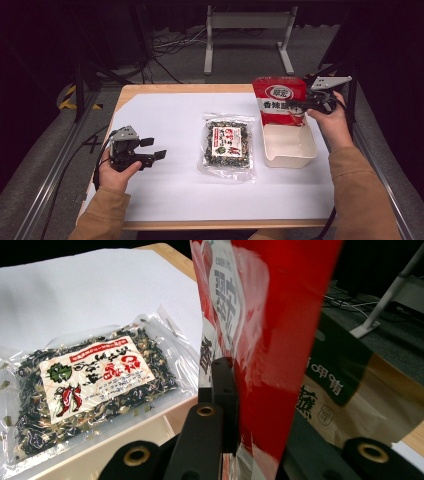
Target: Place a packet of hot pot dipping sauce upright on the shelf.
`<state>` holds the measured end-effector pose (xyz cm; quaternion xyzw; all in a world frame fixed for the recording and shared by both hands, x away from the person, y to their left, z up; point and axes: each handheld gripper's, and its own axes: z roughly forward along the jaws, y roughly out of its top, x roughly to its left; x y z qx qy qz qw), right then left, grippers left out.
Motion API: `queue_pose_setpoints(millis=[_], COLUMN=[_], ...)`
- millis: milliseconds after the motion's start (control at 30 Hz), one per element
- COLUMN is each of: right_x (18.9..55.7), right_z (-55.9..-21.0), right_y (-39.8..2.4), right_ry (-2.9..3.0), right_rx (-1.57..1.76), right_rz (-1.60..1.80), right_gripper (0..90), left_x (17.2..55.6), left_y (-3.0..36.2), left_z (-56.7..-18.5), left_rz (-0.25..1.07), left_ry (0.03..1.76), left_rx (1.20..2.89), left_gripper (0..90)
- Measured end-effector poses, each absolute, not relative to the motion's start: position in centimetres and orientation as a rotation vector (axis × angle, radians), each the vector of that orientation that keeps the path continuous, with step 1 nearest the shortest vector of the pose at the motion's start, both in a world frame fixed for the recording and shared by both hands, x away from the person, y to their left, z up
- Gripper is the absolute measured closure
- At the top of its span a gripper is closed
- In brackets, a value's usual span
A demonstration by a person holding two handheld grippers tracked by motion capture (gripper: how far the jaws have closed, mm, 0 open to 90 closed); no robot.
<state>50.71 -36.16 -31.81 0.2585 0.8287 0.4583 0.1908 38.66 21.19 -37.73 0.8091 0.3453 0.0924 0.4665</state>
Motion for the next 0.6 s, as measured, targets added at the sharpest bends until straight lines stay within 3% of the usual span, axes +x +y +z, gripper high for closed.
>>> queue_pose_setpoints(millis=[600], right_x=[50.0], right_z=[-34.6], right_y=[-37.2], right_ry=[2.312], right_rx=[0.863], right_rz=[1.227], right_gripper=[89.5], left_x=[39.1], left_y=[20.5], left_z=[-37.8], left_rz=[0.210], left_ry=[0.836], left_rx=[1.999], left_gripper=[28.9])
